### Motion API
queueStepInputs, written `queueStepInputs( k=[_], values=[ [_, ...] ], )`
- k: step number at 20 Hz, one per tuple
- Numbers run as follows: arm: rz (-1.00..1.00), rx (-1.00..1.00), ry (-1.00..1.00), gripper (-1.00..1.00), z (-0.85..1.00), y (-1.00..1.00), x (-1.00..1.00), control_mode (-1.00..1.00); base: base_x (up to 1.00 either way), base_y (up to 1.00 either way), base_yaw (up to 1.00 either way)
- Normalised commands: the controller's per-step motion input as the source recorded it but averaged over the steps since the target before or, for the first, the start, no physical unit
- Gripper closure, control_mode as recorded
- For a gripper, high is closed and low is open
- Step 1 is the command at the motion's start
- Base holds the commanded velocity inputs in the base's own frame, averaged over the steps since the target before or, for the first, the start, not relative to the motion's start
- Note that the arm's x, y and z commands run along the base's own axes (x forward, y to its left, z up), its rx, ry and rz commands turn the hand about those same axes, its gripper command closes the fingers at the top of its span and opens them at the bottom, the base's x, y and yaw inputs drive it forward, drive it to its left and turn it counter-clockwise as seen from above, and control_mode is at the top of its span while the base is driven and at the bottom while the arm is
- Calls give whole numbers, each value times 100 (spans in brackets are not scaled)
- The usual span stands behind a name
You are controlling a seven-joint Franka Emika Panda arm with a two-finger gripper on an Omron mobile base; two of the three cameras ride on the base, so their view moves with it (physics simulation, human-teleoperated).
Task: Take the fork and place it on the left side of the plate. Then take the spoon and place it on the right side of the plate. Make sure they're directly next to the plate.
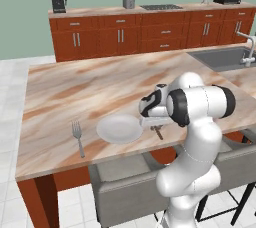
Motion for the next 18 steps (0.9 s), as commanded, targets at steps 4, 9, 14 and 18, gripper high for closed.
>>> queueStepInputs(
  k=[4,9,14,18],
  values=[
    [0,0,-2,-100,0,5,0,-100,0,0,0],
    [-1,0,-1,-100,15,0,-13,-100,0,0,0],
    [-4,0,-5,-100,57,-10,-35,-100,0,0,0],
    [-2,0,-10,-100,85,-7,-57,-100,0,0,0]
  ],
)
